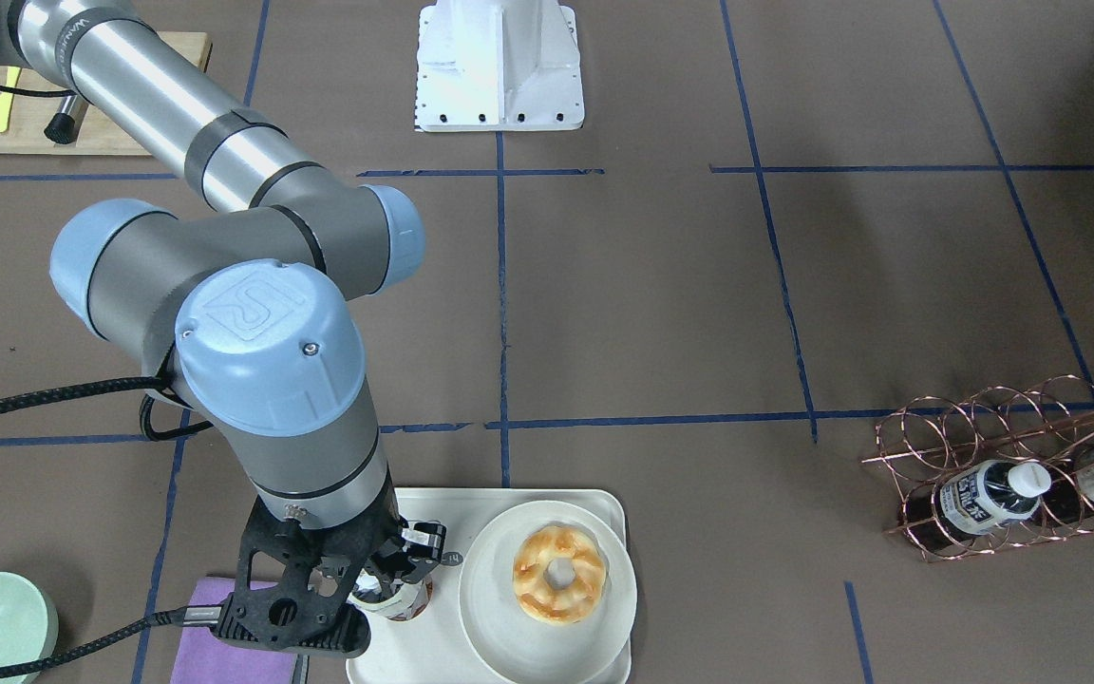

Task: Place tea on tray

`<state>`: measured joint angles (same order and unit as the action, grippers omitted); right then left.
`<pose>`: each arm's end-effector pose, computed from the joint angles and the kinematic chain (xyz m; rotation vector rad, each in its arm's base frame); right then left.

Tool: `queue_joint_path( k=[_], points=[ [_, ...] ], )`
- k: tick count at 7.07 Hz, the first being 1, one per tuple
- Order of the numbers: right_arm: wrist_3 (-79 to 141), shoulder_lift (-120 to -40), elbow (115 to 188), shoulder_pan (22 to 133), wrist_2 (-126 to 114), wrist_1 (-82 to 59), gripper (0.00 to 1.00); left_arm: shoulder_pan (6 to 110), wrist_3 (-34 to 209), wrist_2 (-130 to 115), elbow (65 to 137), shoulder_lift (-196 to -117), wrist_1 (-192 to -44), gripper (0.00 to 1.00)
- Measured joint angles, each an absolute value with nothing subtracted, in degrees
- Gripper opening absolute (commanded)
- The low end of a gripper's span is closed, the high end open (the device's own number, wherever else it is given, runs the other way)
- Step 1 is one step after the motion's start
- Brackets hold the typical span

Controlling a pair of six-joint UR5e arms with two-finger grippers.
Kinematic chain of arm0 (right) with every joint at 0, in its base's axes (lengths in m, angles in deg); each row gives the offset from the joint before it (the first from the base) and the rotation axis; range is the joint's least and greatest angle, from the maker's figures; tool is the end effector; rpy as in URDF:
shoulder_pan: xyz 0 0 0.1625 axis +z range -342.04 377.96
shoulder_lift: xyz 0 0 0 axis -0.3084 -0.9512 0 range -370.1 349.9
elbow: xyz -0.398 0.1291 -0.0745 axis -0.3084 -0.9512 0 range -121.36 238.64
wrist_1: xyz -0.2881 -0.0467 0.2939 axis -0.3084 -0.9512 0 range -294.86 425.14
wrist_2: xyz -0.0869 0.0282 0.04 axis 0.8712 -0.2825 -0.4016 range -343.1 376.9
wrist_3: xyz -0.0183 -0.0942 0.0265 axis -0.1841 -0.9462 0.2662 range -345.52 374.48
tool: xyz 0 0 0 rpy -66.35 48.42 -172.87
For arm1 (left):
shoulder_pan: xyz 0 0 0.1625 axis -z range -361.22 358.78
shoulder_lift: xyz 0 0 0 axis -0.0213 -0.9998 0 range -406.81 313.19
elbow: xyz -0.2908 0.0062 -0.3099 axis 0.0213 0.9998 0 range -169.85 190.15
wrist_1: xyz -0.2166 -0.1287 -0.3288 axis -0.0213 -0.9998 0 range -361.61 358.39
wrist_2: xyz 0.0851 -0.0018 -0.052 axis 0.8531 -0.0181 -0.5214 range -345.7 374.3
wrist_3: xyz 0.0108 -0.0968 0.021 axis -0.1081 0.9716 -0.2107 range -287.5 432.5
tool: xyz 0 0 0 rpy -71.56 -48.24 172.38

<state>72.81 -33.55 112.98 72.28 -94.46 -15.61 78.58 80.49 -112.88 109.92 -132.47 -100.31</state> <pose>-0.4243 -0.7570 0.1369 0.2112 -0.7515 0.2445 0.0121 -0.4798 0.6019 0.1327 0.6752 0.1171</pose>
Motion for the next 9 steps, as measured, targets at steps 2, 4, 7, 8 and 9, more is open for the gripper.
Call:
queue_joint_path(
  k=[2, 4, 7, 8, 9],
  points=[
    [72.81, -33.92, 112.97, 72.17, -94.48, -15.32, 0.89, 78.59, 80.49, -112.88, 109.93, -132.50, -100.29, 1.00],
    [72.68, -34.92, 113.06, 72.13, -94.54, -13.14, 1.00, 78.59, 80.49, -112.86, 109.88, -133.01, -99.92, 1.00],
    [71.59, -35.35, 114.75, 73.68, -98.16, -12.32, 1.00, 78.66, 80.49, -112.87, 109.77, -133.44, -99.55, 1.00],
    [71.41, -36.40, 117.82, 75.06, -101.14, -13.96, 1.00, 78.67, 80.49, -112.98, 109.75, -133.46, -99.53, 1.00],
    [70.76, -39.69, 125.10, 76.16, -103.47, -18.46, 1.00, 78.70, 80.49, -113.24, 109.71, -133.47, -99.54, 1.00]
  ],
)
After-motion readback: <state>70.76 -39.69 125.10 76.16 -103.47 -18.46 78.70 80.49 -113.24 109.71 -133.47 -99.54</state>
